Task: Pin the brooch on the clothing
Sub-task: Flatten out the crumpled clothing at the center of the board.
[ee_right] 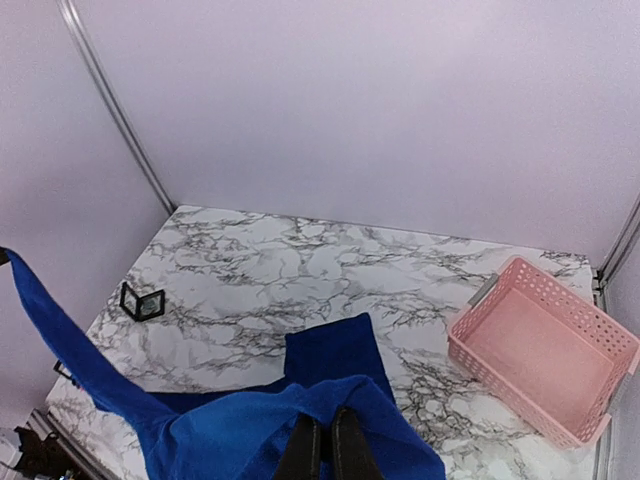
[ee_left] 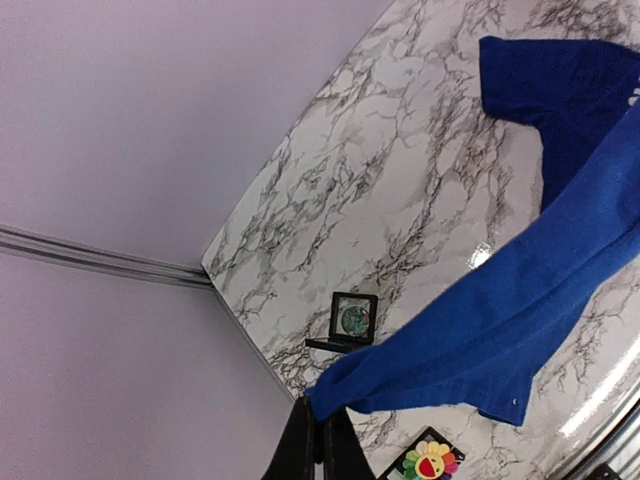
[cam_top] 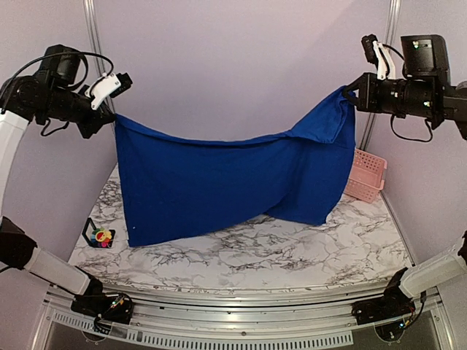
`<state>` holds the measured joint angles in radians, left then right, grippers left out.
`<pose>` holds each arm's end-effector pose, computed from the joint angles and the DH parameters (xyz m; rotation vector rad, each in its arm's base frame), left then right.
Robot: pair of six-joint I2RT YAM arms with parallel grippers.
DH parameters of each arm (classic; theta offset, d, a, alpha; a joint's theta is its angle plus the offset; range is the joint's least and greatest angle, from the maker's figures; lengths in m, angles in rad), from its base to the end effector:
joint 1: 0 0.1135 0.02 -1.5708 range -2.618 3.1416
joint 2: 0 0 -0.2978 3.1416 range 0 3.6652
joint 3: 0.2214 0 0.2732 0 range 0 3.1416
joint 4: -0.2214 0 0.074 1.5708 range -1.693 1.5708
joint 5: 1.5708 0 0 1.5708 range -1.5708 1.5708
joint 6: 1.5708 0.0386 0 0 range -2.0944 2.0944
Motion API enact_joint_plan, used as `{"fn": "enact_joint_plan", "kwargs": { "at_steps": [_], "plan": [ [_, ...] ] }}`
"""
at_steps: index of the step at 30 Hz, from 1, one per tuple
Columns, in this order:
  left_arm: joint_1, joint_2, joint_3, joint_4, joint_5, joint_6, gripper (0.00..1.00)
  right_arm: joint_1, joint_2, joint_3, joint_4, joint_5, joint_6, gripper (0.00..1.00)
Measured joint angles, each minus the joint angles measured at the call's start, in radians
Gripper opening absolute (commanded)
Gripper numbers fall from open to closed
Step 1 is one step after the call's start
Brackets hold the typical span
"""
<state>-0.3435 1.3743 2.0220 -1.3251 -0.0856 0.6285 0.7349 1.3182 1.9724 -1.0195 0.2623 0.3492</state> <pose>0.2138 -0.0730 0.5437 1.0132 2.0170 0.2492 0.1733 0.1431 0.5719 -0.1994 1.9416 0.4705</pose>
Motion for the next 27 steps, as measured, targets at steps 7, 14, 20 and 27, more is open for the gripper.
{"fn": "enact_joint_plan", "kwargs": {
  "at_steps": [7,14,20,27],
  "plan": [
    [0.005,0.282,0.042,0.166,-0.065,-0.039,0.0,-0.283,0.409,0.216,0.13,-0.285,-0.147,0.0],
    [0.01,0.55,0.36,0.499,-0.212,-0.103,0.0,-0.462,0.693,0.448,0.578,-0.433,-0.124,0.0],
    [0.027,0.604,0.559,0.706,-0.283,-0.1,0.0,-0.534,0.67,0.497,0.993,-0.425,-0.143,0.0],
    [0.028,0.51,0.373,0.733,-0.242,-0.078,0.0,-0.505,0.423,0.266,1.041,-0.438,-0.231,0.0]
  ]
}}
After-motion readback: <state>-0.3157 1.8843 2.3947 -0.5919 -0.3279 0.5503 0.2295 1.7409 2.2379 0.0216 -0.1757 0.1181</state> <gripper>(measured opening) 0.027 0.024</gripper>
